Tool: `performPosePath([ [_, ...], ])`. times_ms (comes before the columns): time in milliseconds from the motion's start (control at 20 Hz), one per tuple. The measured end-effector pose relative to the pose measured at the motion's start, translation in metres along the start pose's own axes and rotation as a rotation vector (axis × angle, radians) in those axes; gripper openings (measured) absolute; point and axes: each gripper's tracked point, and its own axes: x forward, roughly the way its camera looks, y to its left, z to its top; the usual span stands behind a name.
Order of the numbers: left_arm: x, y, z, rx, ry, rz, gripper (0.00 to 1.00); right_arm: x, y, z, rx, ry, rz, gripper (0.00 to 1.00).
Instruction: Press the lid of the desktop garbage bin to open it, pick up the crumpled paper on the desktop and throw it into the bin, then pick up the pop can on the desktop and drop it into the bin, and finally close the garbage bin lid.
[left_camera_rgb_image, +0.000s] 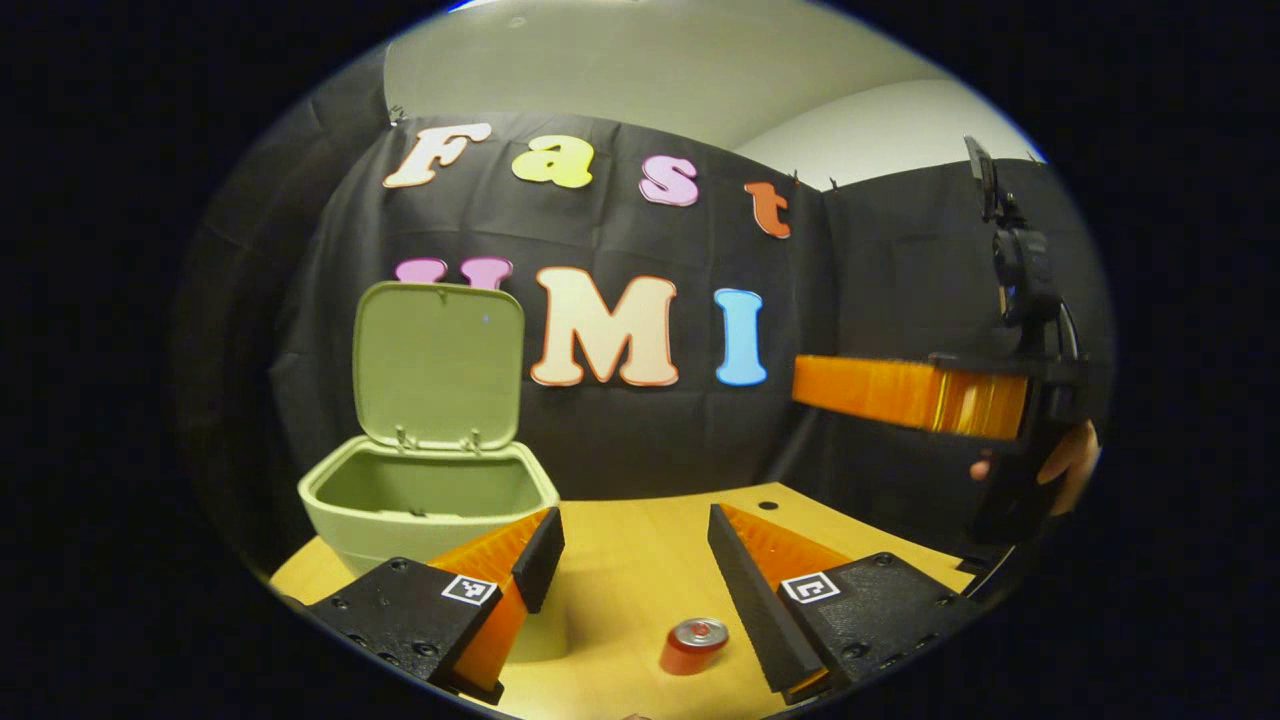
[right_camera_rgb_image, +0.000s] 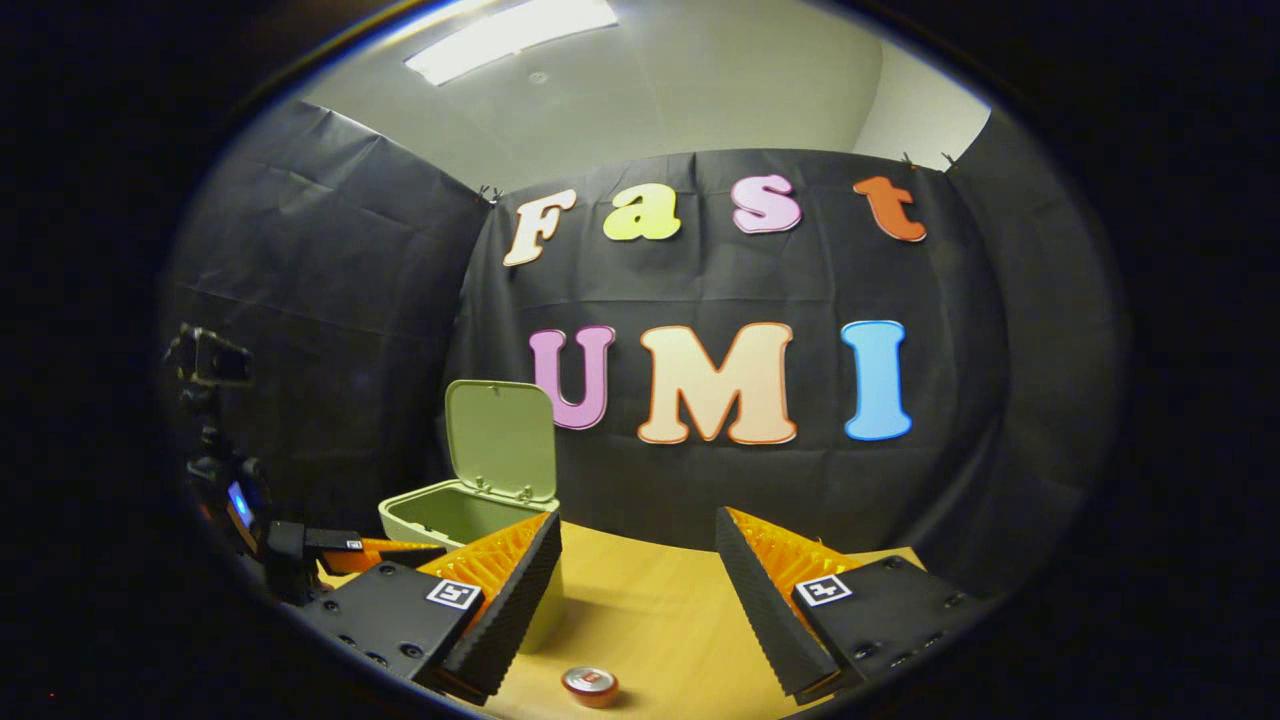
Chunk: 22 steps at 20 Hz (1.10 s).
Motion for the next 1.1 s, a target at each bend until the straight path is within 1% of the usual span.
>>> performPosePath([
  [250, 0.020, -0.027, -0.065, 0.011, 0.122, -0.008, 0.88, -0.043, -0.063, 0.003, -0.013, 0.011, -0.106, 0.98],
  [550, 0.038, -0.037, -0.138, -0.020, 0.265, 0.036, 0.88, -0.086, -0.118, -0.004, -0.054, 0.042, -0.218, 0.98],
  [600, 0.040, -0.036, -0.148, -0.014, 0.287, 0.044, 0.88, -0.090, -0.125, -0.004, -0.056, 0.034, -0.236, 0.96],
  [650, 0.040, -0.034, -0.157, -0.008, 0.312, 0.050, 0.89, -0.094, -0.131, -0.005, -0.054, 0.032, -0.252, 0.98],
  [850, 0.047, -0.037, -0.188, 0.018, 0.399, 0.044, 0.90, -0.105, -0.143, -0.020, -0.056, 0.070, -0.283, 0.98],
  [950, 0.048, -0.038, -0.198, 0.021, 0.416, 0.041, 0.90, -0.108, -0.146, -0.020, -0.059, 0.078, -0.293, 0.99],
  [1100, 0.049, -0.043, -0.200, 0.005, 0.421, 0.021, 0.90, -0.115, -0.144, -0.018, -0.073, 0.066, -0.296, 0.98],
])
